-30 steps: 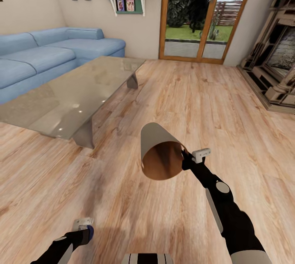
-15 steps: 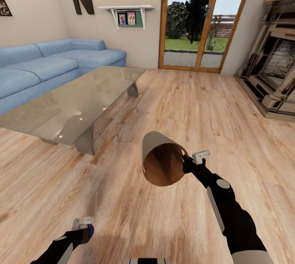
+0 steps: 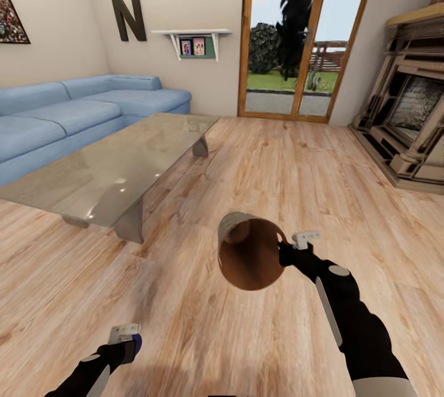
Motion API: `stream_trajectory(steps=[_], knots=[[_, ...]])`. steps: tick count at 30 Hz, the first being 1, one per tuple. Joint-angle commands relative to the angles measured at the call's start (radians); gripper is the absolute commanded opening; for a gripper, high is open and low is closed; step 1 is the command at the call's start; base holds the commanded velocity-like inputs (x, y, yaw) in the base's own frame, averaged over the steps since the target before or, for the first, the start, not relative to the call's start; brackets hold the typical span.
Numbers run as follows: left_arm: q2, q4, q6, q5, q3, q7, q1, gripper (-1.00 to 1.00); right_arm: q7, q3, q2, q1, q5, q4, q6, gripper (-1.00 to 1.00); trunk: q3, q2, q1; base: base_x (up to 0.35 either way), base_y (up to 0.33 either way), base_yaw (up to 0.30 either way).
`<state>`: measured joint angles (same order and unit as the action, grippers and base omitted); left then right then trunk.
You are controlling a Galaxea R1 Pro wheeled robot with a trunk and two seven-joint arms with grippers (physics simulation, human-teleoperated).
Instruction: Put the three can of soda from the living room inside the tash can in the kitchen.
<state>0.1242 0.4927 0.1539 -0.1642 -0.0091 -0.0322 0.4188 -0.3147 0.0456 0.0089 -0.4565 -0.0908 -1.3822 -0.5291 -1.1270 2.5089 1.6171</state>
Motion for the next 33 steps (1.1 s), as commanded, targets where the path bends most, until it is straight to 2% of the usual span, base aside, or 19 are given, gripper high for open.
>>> stream_trajectory(steps=[1,3,6,7,11,12,15,21,24,29,33], knots=[[0.000,0.000,0.000,0.000,0.000,0.000,0.000,-1.00,-0.005,0.001,0.000,0.000,0.015,-0.004,-0.022,-1.00,0.004,0.000,0.000,0.000,0.000,0.000],[0.000,0.000,0.000,0.000,0.000,-0.001,0.000,-1.00,-0.002,0.002,-0.002,-0.001,0.012,-0.005,-0.061,-1.00,0.012,-0.001,-0.001,0.000,0.000,0.000],[0.000,0.015,0.000,0.000,0.000,-0.004,-0.001,-1.00,0.001,0.009,-0.024,-0.001,0.009,-0.006,-0.098,-1.00,0.023,-0.001,-0.003,0.000,0.000,0.000],[0.000,0.074,0.009,-0.001,0.000,-0.005,-0.001,-1.00,0.001,0.020,-0.038,-0.001,0.009,-0.018,-0.138,-1.00,0.027,-0.002,-0.003,0.000,0.000,0.000],[0.003,0.212,0.051,0.001,-0.001,-0.006,-0.007,-1.00,0.001,0.029,-0.056,-0.002,0.008,-0.077,-0.240,-1.00,0.043,-0.003,-0.005,0.000,0.000,0.000],[0.005,0.280,0.093,0.001,-0.001,-0.006,-0.013,-1.00,0.001,0.031,-0.069,-0.001,0.008,-0.109,-0.284,-1.00,0.047,-0.003,-0.005,0.000,0.000,0.000],[0.008,0.405,0.179,0.000,0.002,-0.006,-0.018,-1.00,-0.001,0.033,-0.087,-0.002,0.008,-0.137,-0.364,-1.00,0.058,-0.004,-0.007,0.000,0.000,0.000],[0.012,0.530,0.299,0.000,0.006,-0.006,-0.022,-1.00,-0.008,0.030,-0.108,-0.001,0.007,-0.146,-0.413,-1.00,0.081,-0.005,-0.009,0.000,0.000,0.000],[0.012,0.553,0.343,0.000,0.006,-0.007,-0.023,-1.00,-0.011,0.029,-0.112,-0.001,0.008,-0.142,-0.446,-1.00,0.093,-0.006,-0.011,0.000,0.000,0.000],[0.013,0.580,0.408,-0.001,0.005,-0.014,-0.025,-1.00,-0.012,0.028,-0.114,-0.001,0.009,-0.122,-0.460,-1.00,0.112,-0.007,-0.013,0.000,0.000,0.000],[0.013,0.634,0.455,-0.002,0.003,-0.019,-0.052,-1.00,-0.012,0.028,-0.116,-0.001,0.009,-0.111,-0.462,-1.00,0.128,-0.008,-0.015,0.000,0.000,0.000]])
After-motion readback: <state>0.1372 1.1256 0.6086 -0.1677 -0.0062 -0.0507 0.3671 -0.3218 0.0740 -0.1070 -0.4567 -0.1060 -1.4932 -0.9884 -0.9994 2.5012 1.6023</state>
